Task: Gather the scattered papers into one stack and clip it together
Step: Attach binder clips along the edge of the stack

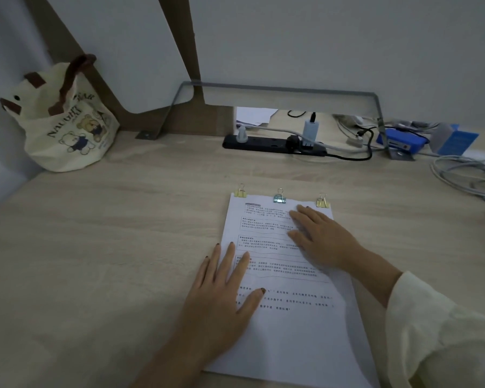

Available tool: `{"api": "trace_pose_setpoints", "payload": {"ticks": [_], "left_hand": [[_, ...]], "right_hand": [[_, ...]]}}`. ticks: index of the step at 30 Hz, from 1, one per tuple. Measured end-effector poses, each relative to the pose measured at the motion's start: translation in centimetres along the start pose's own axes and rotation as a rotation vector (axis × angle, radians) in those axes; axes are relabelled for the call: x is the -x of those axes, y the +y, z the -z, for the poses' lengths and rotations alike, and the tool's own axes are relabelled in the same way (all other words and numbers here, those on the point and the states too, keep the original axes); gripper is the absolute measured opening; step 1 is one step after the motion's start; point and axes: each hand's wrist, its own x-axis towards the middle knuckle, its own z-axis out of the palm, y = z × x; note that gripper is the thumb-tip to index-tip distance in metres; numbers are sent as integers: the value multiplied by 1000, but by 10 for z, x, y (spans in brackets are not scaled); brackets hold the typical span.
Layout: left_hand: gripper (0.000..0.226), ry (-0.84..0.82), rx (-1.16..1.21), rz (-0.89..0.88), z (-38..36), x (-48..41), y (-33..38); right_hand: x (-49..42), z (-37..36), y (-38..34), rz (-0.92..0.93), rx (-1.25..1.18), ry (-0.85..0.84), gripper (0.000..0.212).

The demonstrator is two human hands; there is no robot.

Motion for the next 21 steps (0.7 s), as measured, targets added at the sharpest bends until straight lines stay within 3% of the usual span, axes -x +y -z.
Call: {"api": "trace_pose_setpoints", "payload": {"ticks": [7,10,13,15,16,19,21], "left_hand": [[67,88,-33,-46,-3,-6,-12],[68,59,-55,-35,1,-12,-26],[68,16,-87,-9,8,-19,-48],[69,-7,-107,12,12,-24,-66],[70,-21,-109,29,15,-26,-75],[88,-10,-80,59,26,-35,-102],[109,23,-38,75,30,-41,-124]], "right_hand": [[-4,-8,-4,35,-92,14,60],[12,-6,-11,-48,-179,70,63],[36,-8,-30,-90,-189,3,89],[51,-9,-45,-24,-112,-105,117],[56,-12,-52,35,-64,-157,121],[63,-39,-76,266,114,-107,114],[54,-47,-95,249,113,-157,109]]}}
